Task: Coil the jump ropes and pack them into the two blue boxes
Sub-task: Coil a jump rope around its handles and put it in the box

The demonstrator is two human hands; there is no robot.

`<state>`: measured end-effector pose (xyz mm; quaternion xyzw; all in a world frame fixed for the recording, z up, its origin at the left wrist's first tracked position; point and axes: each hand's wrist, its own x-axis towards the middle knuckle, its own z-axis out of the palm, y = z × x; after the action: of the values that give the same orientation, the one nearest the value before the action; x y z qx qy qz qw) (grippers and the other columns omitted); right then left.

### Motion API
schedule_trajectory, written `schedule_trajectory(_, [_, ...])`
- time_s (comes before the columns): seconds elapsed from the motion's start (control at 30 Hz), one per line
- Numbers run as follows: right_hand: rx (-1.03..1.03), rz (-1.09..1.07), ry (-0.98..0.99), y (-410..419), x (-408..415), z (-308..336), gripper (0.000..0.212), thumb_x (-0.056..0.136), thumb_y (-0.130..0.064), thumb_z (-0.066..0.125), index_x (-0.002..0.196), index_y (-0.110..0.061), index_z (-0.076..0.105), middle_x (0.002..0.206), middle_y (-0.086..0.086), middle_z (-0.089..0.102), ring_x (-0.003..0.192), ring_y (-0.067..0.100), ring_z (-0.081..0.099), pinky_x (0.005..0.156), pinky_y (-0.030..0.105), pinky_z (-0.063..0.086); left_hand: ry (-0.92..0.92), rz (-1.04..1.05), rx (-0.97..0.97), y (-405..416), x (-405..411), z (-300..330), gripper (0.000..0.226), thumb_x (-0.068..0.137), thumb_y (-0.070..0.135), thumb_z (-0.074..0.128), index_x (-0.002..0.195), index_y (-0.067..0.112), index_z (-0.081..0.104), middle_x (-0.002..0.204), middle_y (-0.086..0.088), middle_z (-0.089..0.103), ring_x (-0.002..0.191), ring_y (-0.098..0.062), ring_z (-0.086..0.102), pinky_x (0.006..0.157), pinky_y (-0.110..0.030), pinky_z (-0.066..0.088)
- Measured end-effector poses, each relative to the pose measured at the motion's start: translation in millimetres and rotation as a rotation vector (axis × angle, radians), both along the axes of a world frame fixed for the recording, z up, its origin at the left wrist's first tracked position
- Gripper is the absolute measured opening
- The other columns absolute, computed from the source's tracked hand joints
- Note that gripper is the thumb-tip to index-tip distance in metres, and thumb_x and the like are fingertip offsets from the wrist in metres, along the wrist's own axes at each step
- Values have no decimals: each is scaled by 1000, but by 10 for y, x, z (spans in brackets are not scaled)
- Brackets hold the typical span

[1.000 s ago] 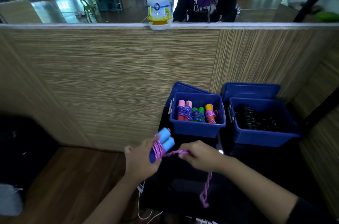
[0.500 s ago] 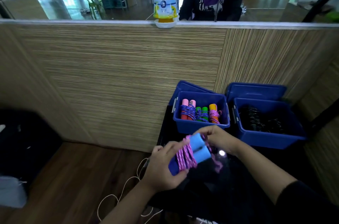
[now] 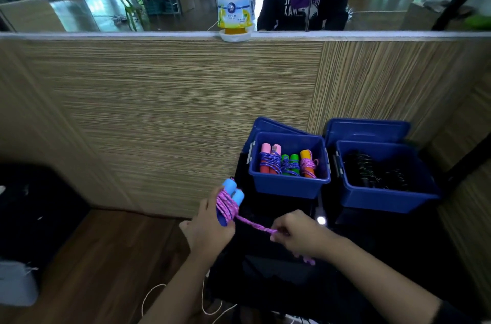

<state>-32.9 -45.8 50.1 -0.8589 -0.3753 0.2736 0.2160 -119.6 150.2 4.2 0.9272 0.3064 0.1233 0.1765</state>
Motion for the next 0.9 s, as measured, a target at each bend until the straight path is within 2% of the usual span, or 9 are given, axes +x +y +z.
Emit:
schedule_trajectory(0.07, [31,53,-117,17,1,76,15,88,-22,59,94,-11,68,86,10,65,72,19,62,66,26,48,86,-119,138,-29,-56,-104,84,55,42,60,135,46,37,99,11,56,74,-17,63,68,-32,28])
schedule_trajectory(0.1, [57,74,-181,33,12,116,16,88,-20,59,97,-12,69,93,8,64,83,19,60,71,21,42,100,-178,194,-57,-87,-146,86,47,42,61,132,43,45,90,10,56,63,-17,60,65,-31,22])
schedule_trajectory(0.17, [113,77,-231,77,67,180,17,86,-16,60,100,-12,70,99,5,63,90,16,57,71,14,33,86,-306,244,-134,-137,-200,89,40,43,62,128,40,50,82,9,54,53,-17,56,63,-31,21])
schedule_trajectory(0.27, [170,30,-212,126,166,218,16,82,-10,64,95,-10,74,95,3,69,85,8,59,67,8,36,49,-532,255,-273,-224,-237,87,45,46,62,131,38,46,93,11,56,60,-16,54,64,-33,27])
schedule_trajectory(0.37, [252,-83,-81,126,254,220,11,79,-8,70,87,-12,76,85,-2,73,71,-6,58,65,5,40,-82,-592,231,-349,-322,-261,79,51,48,63,128,35,46,103,10,58,66,-14,53,69,-33,28])
schedule_trajectory(0.47, [329,-221,52,99,296,196,6,80,-16,73,85,-14,76,81,-2,73,68,-2,61,66,18,48,-244,-572,196,-367,-404,-234,75,54,49,68,125,36,49,108,10,59,69,-12,56,73,-32,29])
schedule_trajectory(0.57, [343,-277,186,78,289,139,3,80,-22,75,80,-20,77,76,-4,72,67,1,62,62,25,53,-346,-576,209,-407,-416,-142,66,64,68,66,121,39,52,106,10,61,70,-10,57,73,-34,32])
schedule_trajectory(0.7, [356,-282,233,82,251,91,2,80,-25,74,78,-24,76,84,6,73,75,10,64,72,32,54,-254,-508,172,-450,-385,-63,70,76,81,49,134,43,46,88,14,59,61,-6,55,70,-34,31])
schedule_trajectory(0.9, [301,-311,318,91,220,-1,12,87,-16,64,81,-20,74,80,0,71,72,8,62,63,24,50,-179,-518,129,-479,-381,-7,62,77,74,52,132,48,43,80,15,56,59,-3,51,64,-36,39])
